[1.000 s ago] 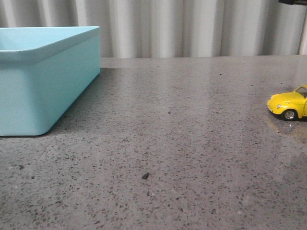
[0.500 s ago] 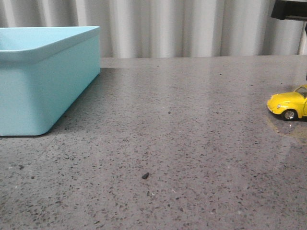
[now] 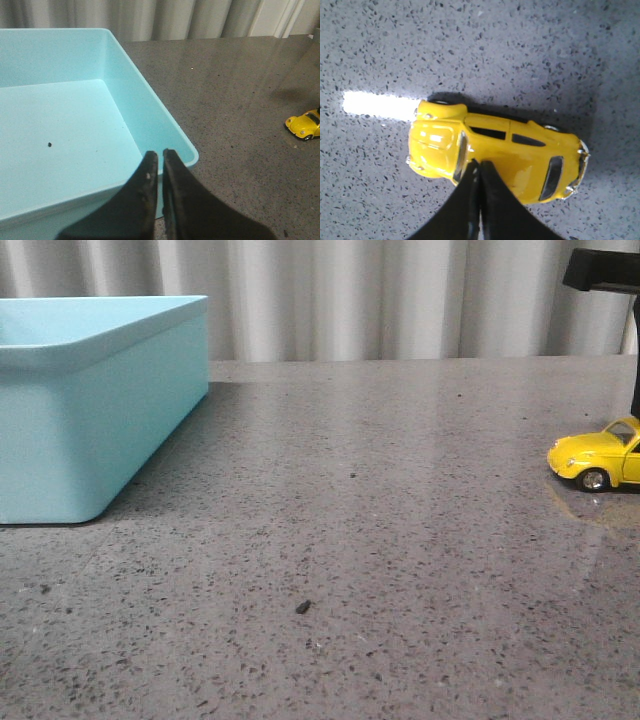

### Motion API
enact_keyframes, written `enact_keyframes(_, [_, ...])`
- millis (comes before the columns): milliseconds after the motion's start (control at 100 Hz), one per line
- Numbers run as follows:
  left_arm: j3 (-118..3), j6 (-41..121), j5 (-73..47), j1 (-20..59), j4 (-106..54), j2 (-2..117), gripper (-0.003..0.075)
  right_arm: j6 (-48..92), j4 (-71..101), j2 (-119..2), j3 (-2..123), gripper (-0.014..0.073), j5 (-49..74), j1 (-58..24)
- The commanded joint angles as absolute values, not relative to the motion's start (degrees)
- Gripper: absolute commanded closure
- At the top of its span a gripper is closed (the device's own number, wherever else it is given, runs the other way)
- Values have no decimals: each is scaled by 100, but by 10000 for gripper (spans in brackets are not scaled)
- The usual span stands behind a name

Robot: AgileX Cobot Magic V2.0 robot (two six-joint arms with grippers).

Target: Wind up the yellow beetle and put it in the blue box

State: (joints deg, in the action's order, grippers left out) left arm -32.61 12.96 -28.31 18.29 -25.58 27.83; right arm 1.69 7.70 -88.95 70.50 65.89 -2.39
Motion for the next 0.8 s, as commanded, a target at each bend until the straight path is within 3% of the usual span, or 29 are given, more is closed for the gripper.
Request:
enact_keyframes(0, [-3458, 1275, -2461, 1868, -2695, 2858, 741, 174, 508, -8887, 6907, 635, 6598, -212])
enact_keyframes(540, [-3458, 1275, -2461, 1868, -2695, 2858, 741, 41, -596, -8887, 6803, 635, 6946, 797])
enact_keyframes(790, [-3458, 1275, -2461, 1868, -2695, 2858, 741, -41, -661, -8877, 6803, 635, 6759, 867])
